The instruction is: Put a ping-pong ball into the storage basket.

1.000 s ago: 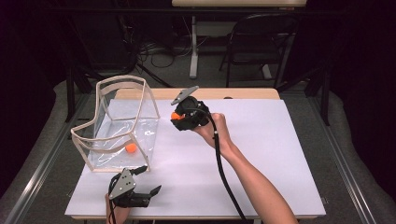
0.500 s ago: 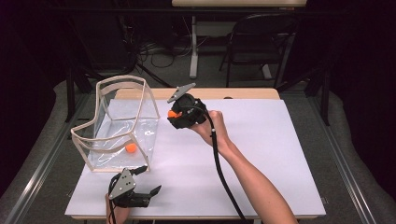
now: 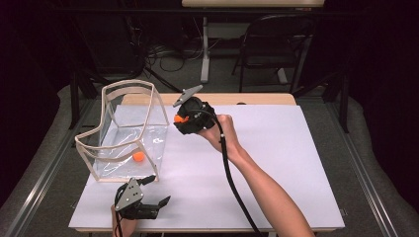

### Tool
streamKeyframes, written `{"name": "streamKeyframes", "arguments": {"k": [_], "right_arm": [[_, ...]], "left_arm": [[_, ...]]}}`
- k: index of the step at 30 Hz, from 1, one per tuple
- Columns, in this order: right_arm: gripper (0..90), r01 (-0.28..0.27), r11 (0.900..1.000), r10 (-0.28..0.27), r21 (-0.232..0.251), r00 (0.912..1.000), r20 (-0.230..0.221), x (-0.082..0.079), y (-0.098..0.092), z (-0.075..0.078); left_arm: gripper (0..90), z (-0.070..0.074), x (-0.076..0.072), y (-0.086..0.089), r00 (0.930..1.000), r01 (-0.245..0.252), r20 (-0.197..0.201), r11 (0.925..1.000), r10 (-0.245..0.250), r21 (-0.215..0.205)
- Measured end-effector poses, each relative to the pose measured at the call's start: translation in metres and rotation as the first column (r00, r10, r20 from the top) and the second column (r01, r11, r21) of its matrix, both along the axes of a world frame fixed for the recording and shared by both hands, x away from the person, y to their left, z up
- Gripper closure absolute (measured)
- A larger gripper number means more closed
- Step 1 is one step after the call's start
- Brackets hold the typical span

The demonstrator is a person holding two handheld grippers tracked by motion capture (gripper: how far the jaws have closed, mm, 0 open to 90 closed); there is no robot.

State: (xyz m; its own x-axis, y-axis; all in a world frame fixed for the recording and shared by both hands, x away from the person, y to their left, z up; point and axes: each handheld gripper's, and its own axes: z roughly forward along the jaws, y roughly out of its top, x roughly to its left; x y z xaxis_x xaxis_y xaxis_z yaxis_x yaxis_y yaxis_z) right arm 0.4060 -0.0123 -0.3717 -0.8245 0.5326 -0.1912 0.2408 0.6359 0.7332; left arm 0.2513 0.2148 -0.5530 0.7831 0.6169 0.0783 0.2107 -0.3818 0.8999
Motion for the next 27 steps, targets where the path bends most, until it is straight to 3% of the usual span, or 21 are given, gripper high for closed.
{"name": "streamKeyframes", "arguments": {"k": [27], "right_arm": [[51.0,-0.004,1.0,0.004,0.01,1.0,0.001,0.005,0.007,0.014]], "left_arm": [[15.8,0.001,0.0,0.001,1.0,-0.001,0.002,1.0,0.001,0.004]]}}
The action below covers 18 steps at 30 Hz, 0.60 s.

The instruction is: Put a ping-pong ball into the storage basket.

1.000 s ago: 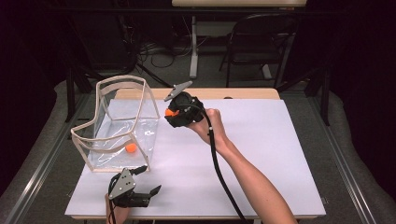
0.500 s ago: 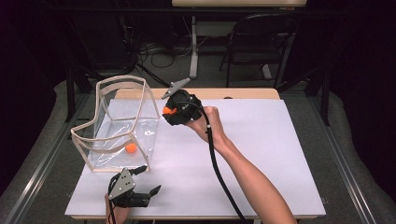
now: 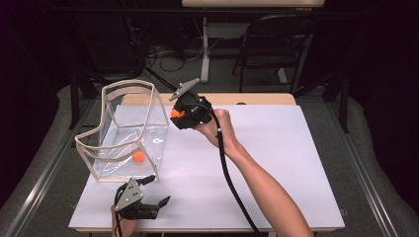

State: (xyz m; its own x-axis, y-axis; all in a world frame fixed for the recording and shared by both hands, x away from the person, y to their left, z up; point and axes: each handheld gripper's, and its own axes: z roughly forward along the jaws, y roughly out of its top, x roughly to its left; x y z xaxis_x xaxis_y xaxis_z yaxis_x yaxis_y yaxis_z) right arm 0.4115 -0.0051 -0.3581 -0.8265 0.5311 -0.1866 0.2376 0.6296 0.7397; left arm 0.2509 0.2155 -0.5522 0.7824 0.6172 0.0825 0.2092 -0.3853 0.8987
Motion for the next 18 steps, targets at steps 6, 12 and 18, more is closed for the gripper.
{"name": "streamKeyframes", "arguments": {"k": [6,12,18], "right_arm": [[51.0,-0.006,1.0,0.006,-0.003,1.0,0.007,0.0,0.004,0.004],[51.0,-0.005,1.0,0.005,0.001,1.0,0.008,0.001,0.007,0.008],[51.0,-0.011,1.0,0.011,0.008,0.9999,0.013,0.001,0.011,0.014]], "left_arm": [[15.7,0.0,0.0,0.0,1.0,0.001,-0.002,1.0,-0.001,-0.003],[15.7,0.0,0.0,0.0,1.0,0.001,-0.001,1.0,-0.001,0.0],[15.7,0.0,0.0,0.0,1.0,0.0,-0.002,1.0,0.0,-0.001]]}}
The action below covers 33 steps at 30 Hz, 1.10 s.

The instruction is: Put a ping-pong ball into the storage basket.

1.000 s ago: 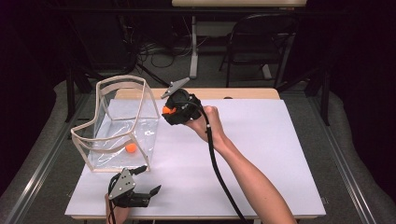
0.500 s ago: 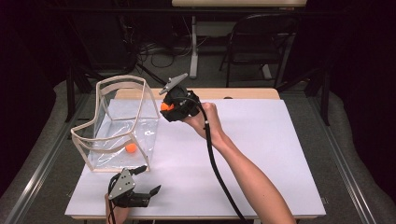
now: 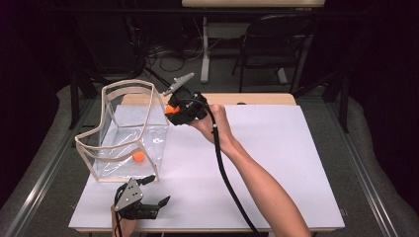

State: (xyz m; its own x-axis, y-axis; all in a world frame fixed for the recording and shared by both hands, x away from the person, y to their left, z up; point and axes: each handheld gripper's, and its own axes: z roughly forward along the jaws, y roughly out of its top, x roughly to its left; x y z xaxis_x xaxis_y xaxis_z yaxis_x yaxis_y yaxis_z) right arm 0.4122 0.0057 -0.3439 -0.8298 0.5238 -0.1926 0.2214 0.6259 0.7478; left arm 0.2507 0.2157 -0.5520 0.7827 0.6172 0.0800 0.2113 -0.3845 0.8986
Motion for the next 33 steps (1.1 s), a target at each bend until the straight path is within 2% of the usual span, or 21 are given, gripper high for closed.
{"name": "streamKeyframes", "arguments": {"k": [33], "right_arm": [[51.0,-0.064,0.998,0.064,0.002,0.9979,0.012,-0.003,0.033,0.015]], "left_arm": [[15.7,0.0,0.0,0.001,1.0,0.0,0.001,1.0,0.0,-0.004]]}}
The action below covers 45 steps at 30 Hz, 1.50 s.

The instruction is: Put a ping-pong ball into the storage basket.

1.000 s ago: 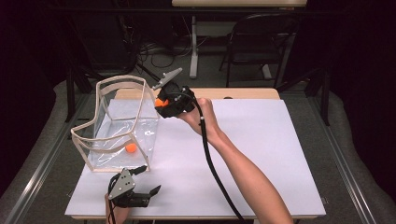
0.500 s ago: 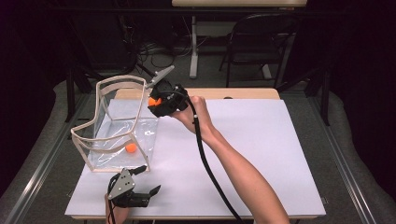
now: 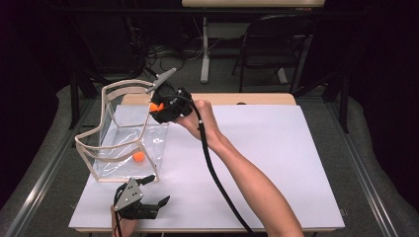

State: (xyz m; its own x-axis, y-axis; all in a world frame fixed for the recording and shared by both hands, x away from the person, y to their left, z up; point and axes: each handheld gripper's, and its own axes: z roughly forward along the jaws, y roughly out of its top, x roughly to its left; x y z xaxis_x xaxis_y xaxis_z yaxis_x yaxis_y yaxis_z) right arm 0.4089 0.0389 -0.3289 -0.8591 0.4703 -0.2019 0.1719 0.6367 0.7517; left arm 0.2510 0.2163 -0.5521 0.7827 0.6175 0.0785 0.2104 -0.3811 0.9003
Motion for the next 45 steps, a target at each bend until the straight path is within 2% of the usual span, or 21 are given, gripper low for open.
{"name": "streamKeyframes", "arguments": {"k": [30,45], "right_arm": [[51.0,-0.033,0.999,0.033,0.0,0.9992,0.021,-0.003,0.027,0.005],[51.0,-0.049,0.999,0.049,-0.011,0.9986,0.02,-0.004,0.043,-0.001]], "left_arm": [[15.7,0.0,0.0,0.001,1.0,0.004,0.001,1.0,-0.004,-0.003],[15.8,0.0,-0.001,0.001,1.0,0.004,0.001,1.0,-0.004,-0.002]]}}
